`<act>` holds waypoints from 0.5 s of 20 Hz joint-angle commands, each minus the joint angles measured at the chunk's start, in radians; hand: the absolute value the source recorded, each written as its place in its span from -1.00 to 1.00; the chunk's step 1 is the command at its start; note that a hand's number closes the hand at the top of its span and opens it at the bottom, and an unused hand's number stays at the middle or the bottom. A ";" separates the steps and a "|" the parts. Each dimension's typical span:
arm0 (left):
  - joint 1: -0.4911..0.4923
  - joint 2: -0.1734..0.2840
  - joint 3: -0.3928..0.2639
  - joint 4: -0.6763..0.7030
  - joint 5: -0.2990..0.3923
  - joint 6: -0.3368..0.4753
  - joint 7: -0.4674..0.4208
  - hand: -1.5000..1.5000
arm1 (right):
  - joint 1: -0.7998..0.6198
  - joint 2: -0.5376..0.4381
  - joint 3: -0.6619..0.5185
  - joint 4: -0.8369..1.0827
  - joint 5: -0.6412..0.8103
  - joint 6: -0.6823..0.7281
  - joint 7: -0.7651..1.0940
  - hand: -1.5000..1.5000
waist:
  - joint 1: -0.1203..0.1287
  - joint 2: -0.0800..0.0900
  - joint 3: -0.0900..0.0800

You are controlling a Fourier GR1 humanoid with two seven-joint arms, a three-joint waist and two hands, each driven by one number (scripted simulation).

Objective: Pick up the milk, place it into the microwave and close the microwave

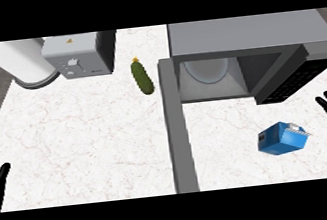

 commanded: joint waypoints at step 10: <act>0.020 -0.013 -0.006 0.026 -0.020 -0.025 -0.044 -1.00 | -0.077 -0.123 0.109 0.285 0.204 0.043 -0.391 -1.00 | 0.006 0.003 0.001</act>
